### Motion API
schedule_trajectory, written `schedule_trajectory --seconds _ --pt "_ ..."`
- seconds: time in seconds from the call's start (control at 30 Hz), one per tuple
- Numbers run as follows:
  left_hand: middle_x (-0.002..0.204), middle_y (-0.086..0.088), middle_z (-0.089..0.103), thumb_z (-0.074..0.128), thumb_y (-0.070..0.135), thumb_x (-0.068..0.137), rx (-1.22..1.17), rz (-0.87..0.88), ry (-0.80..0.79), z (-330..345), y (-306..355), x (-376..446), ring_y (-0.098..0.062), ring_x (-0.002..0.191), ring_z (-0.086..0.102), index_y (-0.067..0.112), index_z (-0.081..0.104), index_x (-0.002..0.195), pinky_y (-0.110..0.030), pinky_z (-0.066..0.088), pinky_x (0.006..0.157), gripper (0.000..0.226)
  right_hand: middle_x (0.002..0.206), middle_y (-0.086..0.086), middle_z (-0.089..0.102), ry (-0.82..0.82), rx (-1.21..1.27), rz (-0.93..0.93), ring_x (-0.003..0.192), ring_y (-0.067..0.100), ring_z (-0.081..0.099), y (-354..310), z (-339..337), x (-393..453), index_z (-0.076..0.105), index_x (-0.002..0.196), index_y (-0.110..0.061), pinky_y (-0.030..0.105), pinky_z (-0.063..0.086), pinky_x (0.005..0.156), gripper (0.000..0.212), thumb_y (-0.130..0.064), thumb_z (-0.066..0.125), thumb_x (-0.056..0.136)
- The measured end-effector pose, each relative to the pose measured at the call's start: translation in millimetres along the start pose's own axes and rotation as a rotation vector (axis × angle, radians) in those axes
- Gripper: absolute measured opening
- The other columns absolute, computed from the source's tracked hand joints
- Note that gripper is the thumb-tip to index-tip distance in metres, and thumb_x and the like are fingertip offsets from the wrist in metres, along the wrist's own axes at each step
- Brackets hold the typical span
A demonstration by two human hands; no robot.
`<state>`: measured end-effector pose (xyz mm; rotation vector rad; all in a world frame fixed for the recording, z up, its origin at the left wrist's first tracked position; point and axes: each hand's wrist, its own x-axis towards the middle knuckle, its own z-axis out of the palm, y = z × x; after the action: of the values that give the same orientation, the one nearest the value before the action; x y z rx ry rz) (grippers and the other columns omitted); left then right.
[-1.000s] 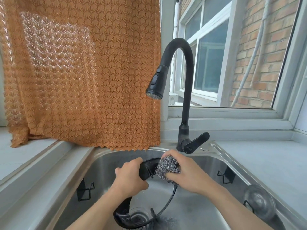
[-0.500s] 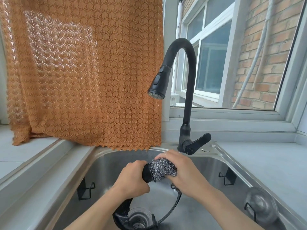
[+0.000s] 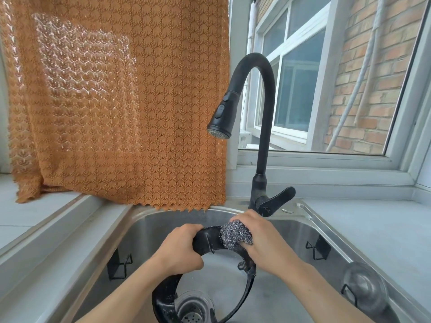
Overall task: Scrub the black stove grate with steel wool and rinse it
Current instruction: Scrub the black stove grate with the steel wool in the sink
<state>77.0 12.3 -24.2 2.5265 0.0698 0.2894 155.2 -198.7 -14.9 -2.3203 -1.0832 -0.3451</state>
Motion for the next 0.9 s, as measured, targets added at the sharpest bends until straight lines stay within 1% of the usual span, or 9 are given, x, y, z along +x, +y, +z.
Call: schedule_trajectory --seconds 0.1,0.2,0.3,0.4,0.47,0.53,0.63,0.8,0.9 --pt "0.067 0.001 0.059 0.068 0.006 0.056 -0.070 -0.029 -0.017 -2.7 -3.7 -1.5 -0.016 0.055 0.052 0.016 0.064 0.086 -0.028 0.042 0.051 0.032 0.121 -0.010 0.053 -0.029 -0.024 0.096 0.117 0.010 0.056 9.8 -1.2 -1.7 0.061 0.128 -0.028 0.021 0.041 0.100 0.045 -0.009 0.073 0.089" --pt "0.062 0.006 0.055 0.070 0.004 0.056 -0.112 -0.045 -0.022 -2.7 -5.7 -1.3 -0.012 0.053 0.050 0.020 0.059 0.077 -0.026 0.041 0.051 0.029 0.121 -0.006 0.053 -0.044 -0.062 0.152 0.116 0.014 0.057 17.0 -0.1 -2.9 0.061 0.124 -0.027 0.024 0.041 0.099 0.042 -0.010 0.073 0.088" --pt "0.061 0.004 0.055 0.070 0.004 0.055 -0.141 -0.073 -0.021 -2.5 -9.4 0.1 -0.013 0.052 0.049 0.014 0.060 0.080 -0.027 0.040 0.052 0.028 0.121 -0.001 0.053 -0.086 -0.128 0.244 0.115 0.020 0.057 23.0 2.4 -3.4 0.062 0.125 -0.024 0.027 0.041 0.098 0.039 -0.017 0.074 0.088" --pt "0.061 0.003 0.053 0.069 0.005 0.054 -0.154 -0.093 -0.019 -3.2 -12.6 -0.5 -0.014 0.053 0.048 0.009 0.062 0.085 -0.027 0.039 0.053 0.032 0.114 0.005 0.057 -0.202 -0.211 0.318 0.110 0.025 0.060 28.1 3.7 -5.6 0.065 0.117 -0.020 0.030 0.046 0.090 0.033 -0.018 0.073 0.086" --pt "0.059 0.005 0.050 0.068 0.005 0.054 -0.160 -0.098 -0.016 -3.1 -13.3 -0.9 -0.013 0.051 0.045 0.007 0.060 0.086 -0.027 0.037 0.053 0.032 0.109 0.003 0.063 -0.283 -0.237 0.352 0.106 0.024 0.062 30.4 3.7 -8.0 0.067 0.111 -0.016 0.029 0.047 0.084 0.028 -0.015 0.073 0.083" --pt "0.058 0.007 0.049 0.067 0.005 0.054 -0.169 -0.099 -0.017 -2.6 -12.5 -1.2 -0.012 0.050 0.044 0.007 0.060 0.085 -0.026 0.036 0.052 0.032 0.107 0.001 0.065 -0.296 -0.205 0.368 0.103 0.022 0.063 35.5 3.3 -8.8 0.067 0.107 -0.015 0.028 0.048 0.082 0.026 -0.016 0.074 0.082" --pt "0.059 0.005 0.051 0.067 0.005 0.054 -0.178 -0.094 -0.032 -2.2 -11.3 -2.5 -0.012 0.050 0.045 0.009 0.061 0.085 -0.026 0.037 0.052 0.032 0.113 -0.001 0.065 -0.243 -0.129 0.339 0.107 0.019 0.061 35.1 0.3 -6.4 0.065 0.112 -0.020 0.027 0.048 0.089 0.031 -0.020 0.076 0.083" --pt "0.064 0.002 0.055 0.069 0.005 0.056 -0.175 -0.075 -0.054 0.2 -6.5 -3.1 -0.014 0.053 0.050 0.011 0.062 0.089 -0.028 0.041 0.053 0.034 0.117 -0.010 0.059 -0.009 0.047 0.182 0.110 0.010 0.057 14.7 -0.1 -2.1 0.062 0.120 -0.030 0.026 0.045 0.099 0.042 -0.020 0.079 0.084" --pt "0.067 0.000 0.057 0.070 0.007 0.056 -0.145 -0.036 -0.058 2.6 -0.6 -3.1 -0.014 0.055 0.050 0.010 0.061 0.089 -0.028 0.040 0.053 0.034 0.117 -0.016 0.057 0.036 0.113 0.032 0.112 0.002 0.054 -2.2 2.0 0.0 0.063 0.123 -0.034 0.017 0.042 0.099 0.047 -0.019 0.082 0.082"
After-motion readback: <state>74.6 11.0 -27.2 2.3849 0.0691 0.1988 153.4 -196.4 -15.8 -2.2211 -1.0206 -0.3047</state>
